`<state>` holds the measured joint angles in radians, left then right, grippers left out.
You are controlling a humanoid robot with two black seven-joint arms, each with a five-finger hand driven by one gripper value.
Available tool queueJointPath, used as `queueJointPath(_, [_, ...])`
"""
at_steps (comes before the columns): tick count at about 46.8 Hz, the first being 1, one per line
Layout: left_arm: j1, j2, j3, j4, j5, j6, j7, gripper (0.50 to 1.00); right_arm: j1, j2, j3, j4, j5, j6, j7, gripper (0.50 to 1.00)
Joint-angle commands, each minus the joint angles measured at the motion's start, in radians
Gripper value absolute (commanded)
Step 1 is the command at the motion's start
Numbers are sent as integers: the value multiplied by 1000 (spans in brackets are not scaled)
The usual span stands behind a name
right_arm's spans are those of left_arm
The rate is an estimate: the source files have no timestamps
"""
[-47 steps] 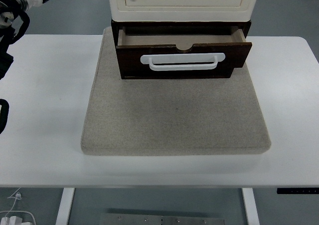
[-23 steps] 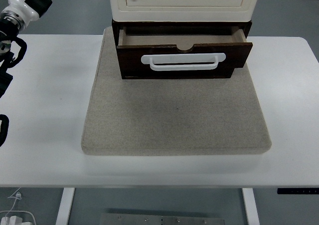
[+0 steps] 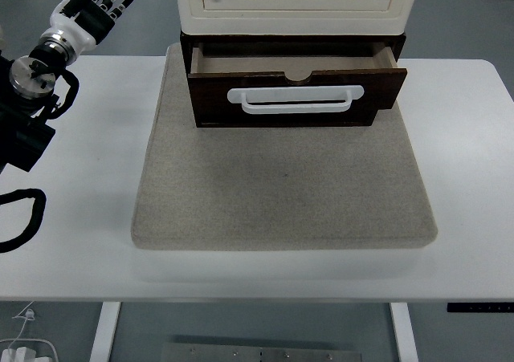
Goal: Open the drawer under the combination cabinet
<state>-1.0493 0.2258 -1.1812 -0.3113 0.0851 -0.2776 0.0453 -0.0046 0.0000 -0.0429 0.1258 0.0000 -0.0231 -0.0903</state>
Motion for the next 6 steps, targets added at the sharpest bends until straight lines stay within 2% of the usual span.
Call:
queueJointPath(1, [2,-2,-1,0,-1,-2,-10,1000,0,0,0,0,0,0,0,928])
queueJointPath(6, [2,-6,0,-2,1,-14,-10,1000,2,0,0,0,0,0,0,928])
